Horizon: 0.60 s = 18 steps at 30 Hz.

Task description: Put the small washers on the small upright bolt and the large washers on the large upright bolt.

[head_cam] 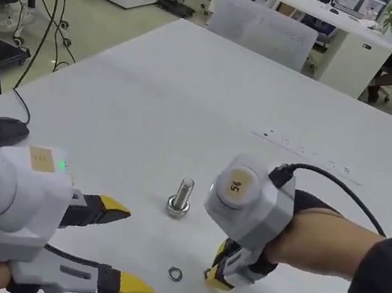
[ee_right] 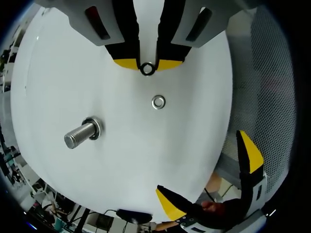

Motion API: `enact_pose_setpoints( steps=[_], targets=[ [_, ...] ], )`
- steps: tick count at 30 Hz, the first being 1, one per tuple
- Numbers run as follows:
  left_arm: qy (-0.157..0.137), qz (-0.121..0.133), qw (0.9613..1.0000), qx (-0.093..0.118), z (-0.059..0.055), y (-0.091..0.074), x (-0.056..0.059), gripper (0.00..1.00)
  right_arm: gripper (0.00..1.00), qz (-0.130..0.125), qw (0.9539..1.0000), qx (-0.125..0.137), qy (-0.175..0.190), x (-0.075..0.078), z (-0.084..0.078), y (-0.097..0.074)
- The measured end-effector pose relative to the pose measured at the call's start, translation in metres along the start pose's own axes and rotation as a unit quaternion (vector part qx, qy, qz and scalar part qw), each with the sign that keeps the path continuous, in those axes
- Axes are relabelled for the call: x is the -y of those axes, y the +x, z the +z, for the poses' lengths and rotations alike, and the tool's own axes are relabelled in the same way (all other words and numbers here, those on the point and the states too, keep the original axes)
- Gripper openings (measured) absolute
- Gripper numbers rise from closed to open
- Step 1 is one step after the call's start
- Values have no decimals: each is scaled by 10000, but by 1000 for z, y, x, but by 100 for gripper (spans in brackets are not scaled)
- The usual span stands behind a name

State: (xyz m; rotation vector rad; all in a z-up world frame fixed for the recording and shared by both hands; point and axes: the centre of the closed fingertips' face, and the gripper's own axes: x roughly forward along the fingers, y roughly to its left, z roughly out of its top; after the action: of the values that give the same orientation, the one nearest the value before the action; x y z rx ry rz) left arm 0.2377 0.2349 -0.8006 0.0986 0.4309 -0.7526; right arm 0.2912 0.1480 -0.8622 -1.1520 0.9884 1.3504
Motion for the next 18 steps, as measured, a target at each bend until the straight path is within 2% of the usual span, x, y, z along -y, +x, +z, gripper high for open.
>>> enact_pose_setpoints(
  steps=[2, 18],
  targets=[
    [-2, -5, 10000, 2, 0, 0, 0, 60, 13, -6, 10000, -4, 2, 0, -1, -1],
    [9, -33, 10000, 8, 0, -1, 3, 60, 13, -332, 9990, 206, 197, 10, -13, -50]
  ],
)
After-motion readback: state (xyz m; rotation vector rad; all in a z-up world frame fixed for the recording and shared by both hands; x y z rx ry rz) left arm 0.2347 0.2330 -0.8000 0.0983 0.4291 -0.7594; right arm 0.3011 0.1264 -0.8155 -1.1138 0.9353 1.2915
